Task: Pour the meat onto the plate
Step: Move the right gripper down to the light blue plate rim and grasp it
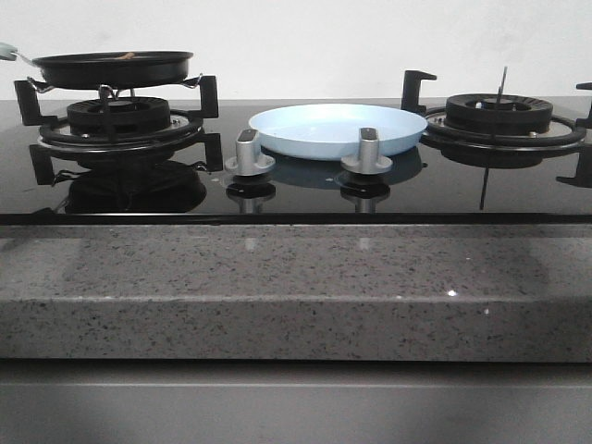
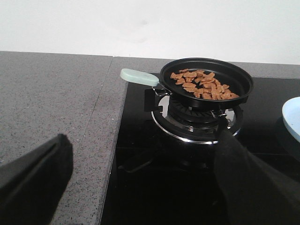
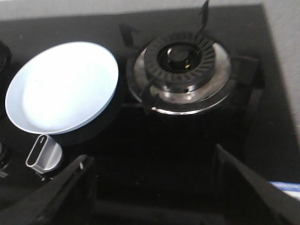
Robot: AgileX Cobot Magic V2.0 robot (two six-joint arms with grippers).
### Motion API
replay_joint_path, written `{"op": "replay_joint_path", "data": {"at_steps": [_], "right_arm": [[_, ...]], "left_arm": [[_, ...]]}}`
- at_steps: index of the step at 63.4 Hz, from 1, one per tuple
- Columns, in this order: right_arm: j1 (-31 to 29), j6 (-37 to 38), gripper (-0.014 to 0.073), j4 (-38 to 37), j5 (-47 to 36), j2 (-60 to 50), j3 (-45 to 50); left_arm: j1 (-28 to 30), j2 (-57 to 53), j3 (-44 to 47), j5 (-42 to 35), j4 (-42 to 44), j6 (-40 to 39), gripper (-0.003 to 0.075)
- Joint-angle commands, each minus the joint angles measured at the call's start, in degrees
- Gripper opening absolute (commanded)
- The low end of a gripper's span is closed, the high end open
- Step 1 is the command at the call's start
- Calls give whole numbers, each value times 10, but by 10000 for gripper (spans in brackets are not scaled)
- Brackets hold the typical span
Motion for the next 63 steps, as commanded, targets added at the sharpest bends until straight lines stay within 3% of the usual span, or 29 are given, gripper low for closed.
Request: {"op": "replay_joint_path", "data": {"at_steps": [1, 23, 43, 63], "right_arm": [[13, -5, 539, 13, 17, 60, -77], [66, -5, 538, 22, 152, 323, -323], [72, -17, 536, 34, 192, 467, -449], [72, -30, 536, 38, 220, 538, -524]], "left_arm": [[0, 4, -19, -48, -2, -2, 606], [0, 4, -19, -48, -2, -2, 606], [0, 4, -19, -48, -2, -2, 606], [0, 4, -19, -48, -2, -2, 606]]}}
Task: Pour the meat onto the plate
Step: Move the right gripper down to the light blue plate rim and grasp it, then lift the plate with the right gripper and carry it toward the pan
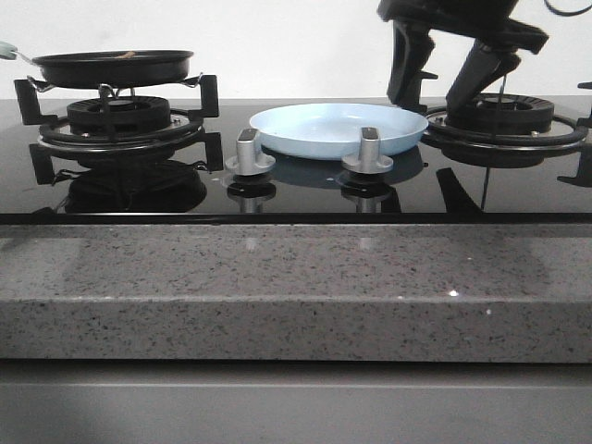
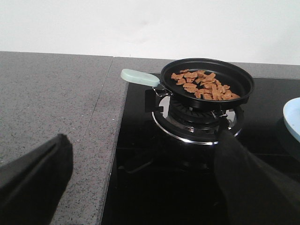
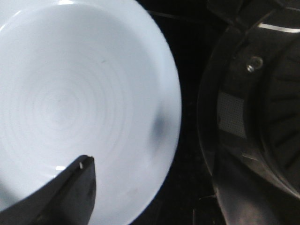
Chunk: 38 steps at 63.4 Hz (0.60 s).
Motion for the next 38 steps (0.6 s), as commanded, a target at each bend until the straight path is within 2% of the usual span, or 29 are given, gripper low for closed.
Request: {"op": "replay_joint_path", "data": {"at_steps": [1, 29, 33, 38], "right_arm": [[1, -9, 536, 14, -10, -21, -31], [12, -11, 533, 14, -5, 19, -61], [12, -11, 502, 14, -4, 19, -61], [12, -11, 423, 14, -4, 19, -61]], "left_arm": [[0, 4, -19, -47, -2, -2, 606], [0, 4, -19, -47, -2, -2, 606], [0, 4, -19, -47, -2, -2, 606], [0, 4, -19, -47, -2, -2, 606]]}}
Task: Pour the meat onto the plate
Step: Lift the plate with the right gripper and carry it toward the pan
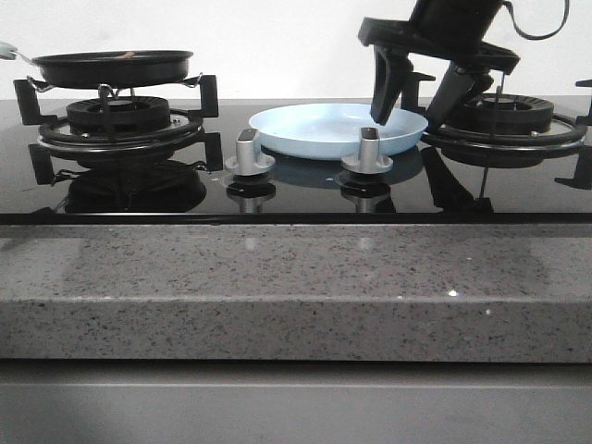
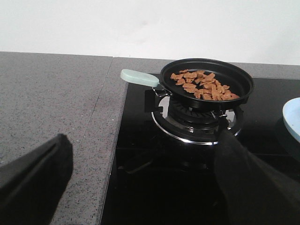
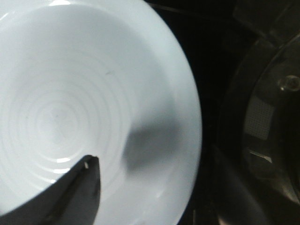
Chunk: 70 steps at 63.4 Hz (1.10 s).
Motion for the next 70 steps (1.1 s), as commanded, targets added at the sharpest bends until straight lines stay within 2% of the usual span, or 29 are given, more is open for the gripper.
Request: {"op": "replay_joint_path", "data": {"at_steps": [1, 21, 28, 45, 70], "right_arm": [[1, -7, 396, 12, -15, -30, -19], [1, -7, 34, 12, -19, -30, -19], [1, -7, -61, 10, -17, -30, -19], [-2, -7, -68, 8, 15, -30, -34], [-2, 15, -68, 8, 133, -30, -162]], "left_arm": [[0, 4, -19, -47, -2, -2, 606], [0, 4, -19, -47, -2, -2, 606], [0, 4, -19, -47, -2, -2, 606], [0, 4, -19, -47, -2, -2, 606], [0, 4, -19, -47, -2, -2, 606]]}}
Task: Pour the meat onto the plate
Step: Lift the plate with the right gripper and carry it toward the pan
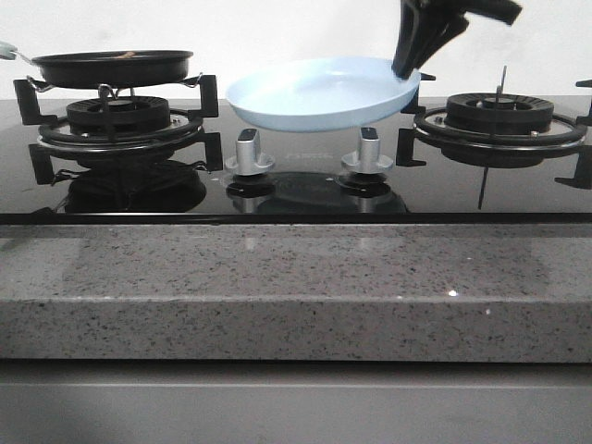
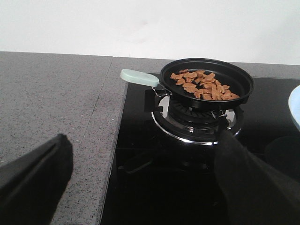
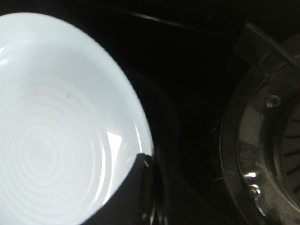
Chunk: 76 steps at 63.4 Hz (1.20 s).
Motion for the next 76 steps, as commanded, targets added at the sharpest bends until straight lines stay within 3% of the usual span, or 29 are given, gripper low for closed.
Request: {"op": "replay_joint_path", "data": {"at_steps": [1, 31, 51, 76], "right_arm": [[-2, 7, -68, 3, 36, -33, -37], [-2, 21, -68, 4, 65, -56, -41], [2, 4, -69, 53, 61, -129, 64], [37, -16, -69, 63, -149, -241, 307]], "left_arm": [[0, 4, -19, -47, -2, -2, 606], [0, 4, -19, -47, -2, -2, 606], [0, 4, -14, -48, -3, -2, 606], [0, 4, -14, -48, -3, -2, 606]]}}
